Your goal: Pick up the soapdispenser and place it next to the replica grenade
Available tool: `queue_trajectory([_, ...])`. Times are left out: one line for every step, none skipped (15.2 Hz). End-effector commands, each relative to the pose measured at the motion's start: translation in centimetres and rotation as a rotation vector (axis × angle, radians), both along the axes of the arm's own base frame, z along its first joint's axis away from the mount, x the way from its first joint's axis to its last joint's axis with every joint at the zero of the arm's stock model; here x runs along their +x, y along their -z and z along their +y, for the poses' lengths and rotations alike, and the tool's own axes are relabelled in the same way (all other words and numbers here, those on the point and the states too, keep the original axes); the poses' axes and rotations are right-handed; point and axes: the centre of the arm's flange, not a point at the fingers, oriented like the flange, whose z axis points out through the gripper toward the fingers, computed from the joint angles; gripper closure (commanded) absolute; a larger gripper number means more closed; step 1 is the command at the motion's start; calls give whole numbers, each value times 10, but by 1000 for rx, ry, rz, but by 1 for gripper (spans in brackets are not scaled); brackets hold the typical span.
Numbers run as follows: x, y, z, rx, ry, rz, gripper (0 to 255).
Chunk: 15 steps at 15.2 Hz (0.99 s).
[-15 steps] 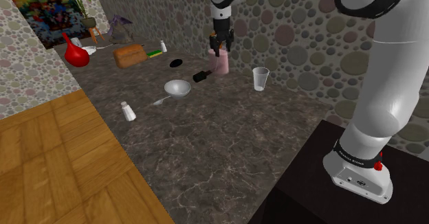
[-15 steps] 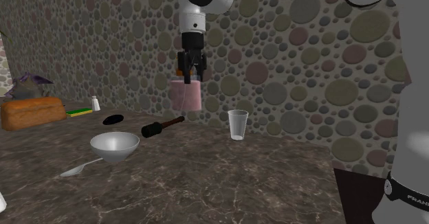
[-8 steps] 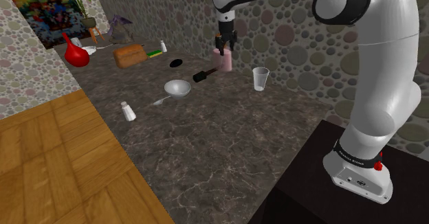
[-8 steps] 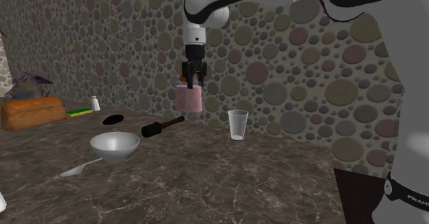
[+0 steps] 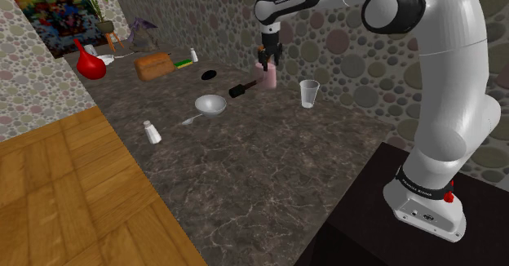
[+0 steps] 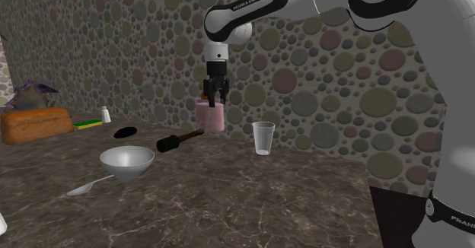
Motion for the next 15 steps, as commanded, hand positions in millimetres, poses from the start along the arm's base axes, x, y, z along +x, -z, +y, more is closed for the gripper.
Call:
queue_trajectory([1,11,0,0,0,-1,255])
queue_trajectory([1,16,0,0,0,-1,255])
queue_trajectory([1,21,0,0,0,-1,255])
queue_trajectory([1,26,0,0,0,-1,255])
queue_trajectory([1,32,0,0,0,-1,255])
queue_trajectory([1,37,0,0,0,-1,255])
queue_trajectory([1,42,0,0,0,-1,255])
queue_trajectory([1,48,0,0,0,-1,255])
queue_trajectory([1,53,0,0,0,-1,255])
queue_trajectory([1,58,0,0,0,-1,255])
queue_trajectory([1,63,0,0,0,-1,255])
queue_trajectory([1,69,0,0,0,-1,255])
queue_trajectory([1,74,0,0,0,-1,255])
queue_trajectory([1,79,0,0,0,-1,255])
queue_trajectory([1,84,0,0,0,-1,255])
